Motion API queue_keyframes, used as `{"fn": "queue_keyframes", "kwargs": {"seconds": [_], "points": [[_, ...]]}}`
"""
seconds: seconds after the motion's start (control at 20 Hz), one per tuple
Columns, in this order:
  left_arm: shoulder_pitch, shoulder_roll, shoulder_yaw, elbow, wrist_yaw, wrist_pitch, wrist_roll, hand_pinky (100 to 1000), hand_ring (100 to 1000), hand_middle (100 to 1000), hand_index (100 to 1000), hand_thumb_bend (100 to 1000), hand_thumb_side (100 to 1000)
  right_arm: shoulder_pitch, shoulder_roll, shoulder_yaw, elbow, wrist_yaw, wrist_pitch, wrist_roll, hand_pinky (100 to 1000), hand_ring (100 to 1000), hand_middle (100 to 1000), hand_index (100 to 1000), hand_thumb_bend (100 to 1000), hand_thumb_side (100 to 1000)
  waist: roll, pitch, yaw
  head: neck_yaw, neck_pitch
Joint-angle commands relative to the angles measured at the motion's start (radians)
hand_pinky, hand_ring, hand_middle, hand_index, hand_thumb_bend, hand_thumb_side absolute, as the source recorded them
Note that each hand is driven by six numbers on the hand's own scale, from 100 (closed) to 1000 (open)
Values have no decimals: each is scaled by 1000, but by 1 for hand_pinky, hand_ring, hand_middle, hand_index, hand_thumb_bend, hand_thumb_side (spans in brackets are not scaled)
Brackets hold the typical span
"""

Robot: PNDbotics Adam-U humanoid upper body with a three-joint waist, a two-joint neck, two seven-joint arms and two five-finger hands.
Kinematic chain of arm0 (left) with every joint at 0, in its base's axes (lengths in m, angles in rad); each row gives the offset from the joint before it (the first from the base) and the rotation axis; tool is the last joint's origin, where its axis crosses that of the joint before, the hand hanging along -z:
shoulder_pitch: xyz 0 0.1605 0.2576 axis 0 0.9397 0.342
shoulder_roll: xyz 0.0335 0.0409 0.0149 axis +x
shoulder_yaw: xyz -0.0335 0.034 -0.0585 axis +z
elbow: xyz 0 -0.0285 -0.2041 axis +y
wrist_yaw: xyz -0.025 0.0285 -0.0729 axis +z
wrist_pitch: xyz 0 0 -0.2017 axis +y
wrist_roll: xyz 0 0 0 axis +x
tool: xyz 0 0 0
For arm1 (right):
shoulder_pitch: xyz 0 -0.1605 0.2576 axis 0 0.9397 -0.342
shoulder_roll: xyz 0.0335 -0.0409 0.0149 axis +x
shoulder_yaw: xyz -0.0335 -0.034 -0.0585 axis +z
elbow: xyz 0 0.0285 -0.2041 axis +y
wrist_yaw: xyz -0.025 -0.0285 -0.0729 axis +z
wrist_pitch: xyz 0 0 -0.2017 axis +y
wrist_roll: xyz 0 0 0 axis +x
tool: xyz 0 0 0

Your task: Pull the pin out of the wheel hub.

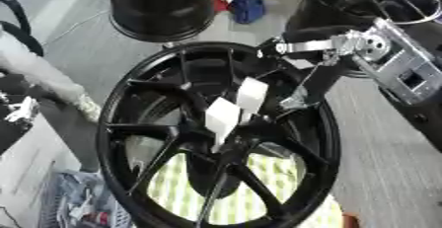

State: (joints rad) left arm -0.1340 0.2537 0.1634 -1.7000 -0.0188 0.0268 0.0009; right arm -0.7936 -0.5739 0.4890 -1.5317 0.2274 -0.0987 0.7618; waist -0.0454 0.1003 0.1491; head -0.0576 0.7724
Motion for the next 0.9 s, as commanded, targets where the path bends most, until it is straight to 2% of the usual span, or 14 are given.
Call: {"fn": "queue_keyframes", "kwargs": {"seconds": [0.05, 0.9], "points": [[-12, 13, -1, -16, -4, -2, -4, 552, 603, 626, 764, 287, 295, -26, -3, -2, 1, 1, -2, 7, 802, 836, 841, 918, 335, 258, 3, -10, 1, -5, -2], [-12, 12, -1, -17, -4, -1, -5, 552, 603, 626, 764, 286, 296, -31, 37, 22, 41, 14, -18, 30, 784, 815, 823, 897, 328, 264, 4, -9, 1, -7, -2]]}}
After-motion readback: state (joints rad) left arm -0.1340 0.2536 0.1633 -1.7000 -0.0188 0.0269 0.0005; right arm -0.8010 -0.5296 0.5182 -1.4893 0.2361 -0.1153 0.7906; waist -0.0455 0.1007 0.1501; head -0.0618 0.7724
